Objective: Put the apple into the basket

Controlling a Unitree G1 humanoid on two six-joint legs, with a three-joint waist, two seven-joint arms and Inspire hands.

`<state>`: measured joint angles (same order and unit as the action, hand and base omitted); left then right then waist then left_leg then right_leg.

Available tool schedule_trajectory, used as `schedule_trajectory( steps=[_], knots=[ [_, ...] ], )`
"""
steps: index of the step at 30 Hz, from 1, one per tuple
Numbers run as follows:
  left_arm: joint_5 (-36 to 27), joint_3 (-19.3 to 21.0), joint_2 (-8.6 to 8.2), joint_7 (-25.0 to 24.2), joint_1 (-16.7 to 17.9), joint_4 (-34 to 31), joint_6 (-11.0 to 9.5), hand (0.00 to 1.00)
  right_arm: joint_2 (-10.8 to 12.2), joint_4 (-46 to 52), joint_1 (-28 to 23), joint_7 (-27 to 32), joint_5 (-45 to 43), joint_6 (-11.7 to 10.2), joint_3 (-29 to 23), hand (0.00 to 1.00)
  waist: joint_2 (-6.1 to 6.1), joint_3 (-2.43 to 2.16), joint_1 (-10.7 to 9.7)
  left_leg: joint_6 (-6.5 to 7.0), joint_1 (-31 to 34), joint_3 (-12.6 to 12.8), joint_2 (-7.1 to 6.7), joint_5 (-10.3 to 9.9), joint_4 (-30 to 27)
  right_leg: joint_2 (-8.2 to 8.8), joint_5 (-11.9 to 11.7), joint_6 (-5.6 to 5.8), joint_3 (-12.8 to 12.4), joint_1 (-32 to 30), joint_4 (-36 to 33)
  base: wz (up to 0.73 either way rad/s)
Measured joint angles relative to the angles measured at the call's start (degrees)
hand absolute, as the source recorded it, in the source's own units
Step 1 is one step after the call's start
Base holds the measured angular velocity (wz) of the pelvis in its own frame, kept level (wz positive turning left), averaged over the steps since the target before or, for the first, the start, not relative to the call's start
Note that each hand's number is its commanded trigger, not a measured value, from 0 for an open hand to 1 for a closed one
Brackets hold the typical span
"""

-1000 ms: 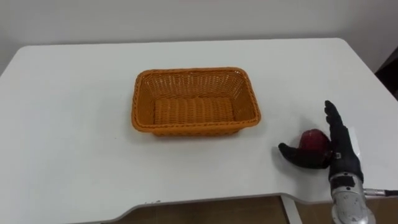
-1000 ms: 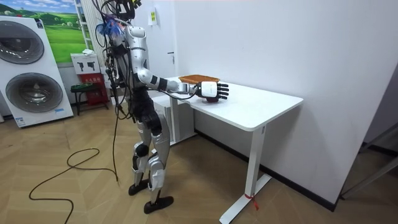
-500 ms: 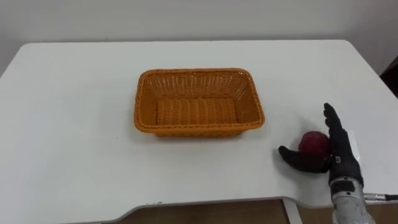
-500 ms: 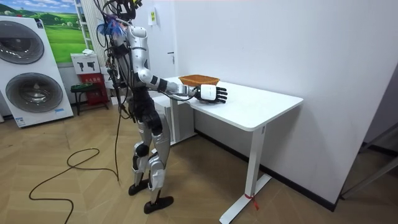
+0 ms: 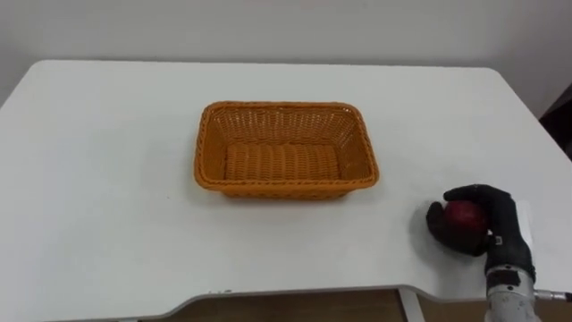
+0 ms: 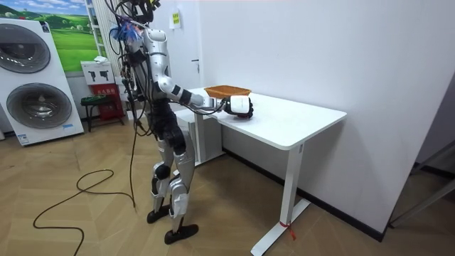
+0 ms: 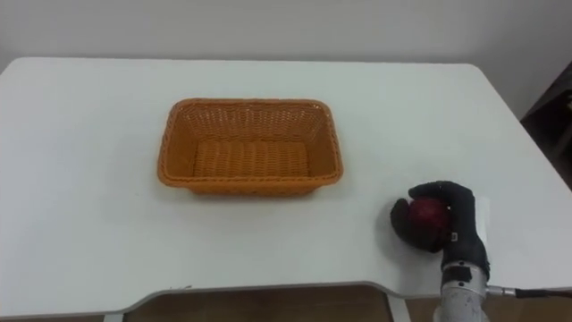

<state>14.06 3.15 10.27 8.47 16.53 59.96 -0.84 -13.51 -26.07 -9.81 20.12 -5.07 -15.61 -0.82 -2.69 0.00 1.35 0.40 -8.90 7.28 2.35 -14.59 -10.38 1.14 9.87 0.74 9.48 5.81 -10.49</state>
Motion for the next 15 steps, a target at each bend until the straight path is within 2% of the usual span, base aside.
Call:
schedule_trajectory(
  steps=[11,15],
  knots=[
    [0.0,0.0,-0.03,1.2,0.6,0.0,-0.1,0.00,0.2,-2.4,1.9,0.7,-0.1,0.2,-0.5,1.00,0.36,-0.20,0.1,-0.01,-1.2,-0.1,0.01,0.0,0.5,-0.04,0.0,0.00,0.1,1.0,0.1,0.00],
    [0.0,0.1,-0.02,1.2,0.5,0.0,-0.1,0.00,0.2,0.1,1.8,0.6,0.0,2.1,-0.5,1.00,0.78,-0.29,0.3,-0.01,-1.2,0.0,0.00,0.0,0.7,-0.04,0.0,0.00,0.0,0.9,-0.1,-0.01]
  ],
)
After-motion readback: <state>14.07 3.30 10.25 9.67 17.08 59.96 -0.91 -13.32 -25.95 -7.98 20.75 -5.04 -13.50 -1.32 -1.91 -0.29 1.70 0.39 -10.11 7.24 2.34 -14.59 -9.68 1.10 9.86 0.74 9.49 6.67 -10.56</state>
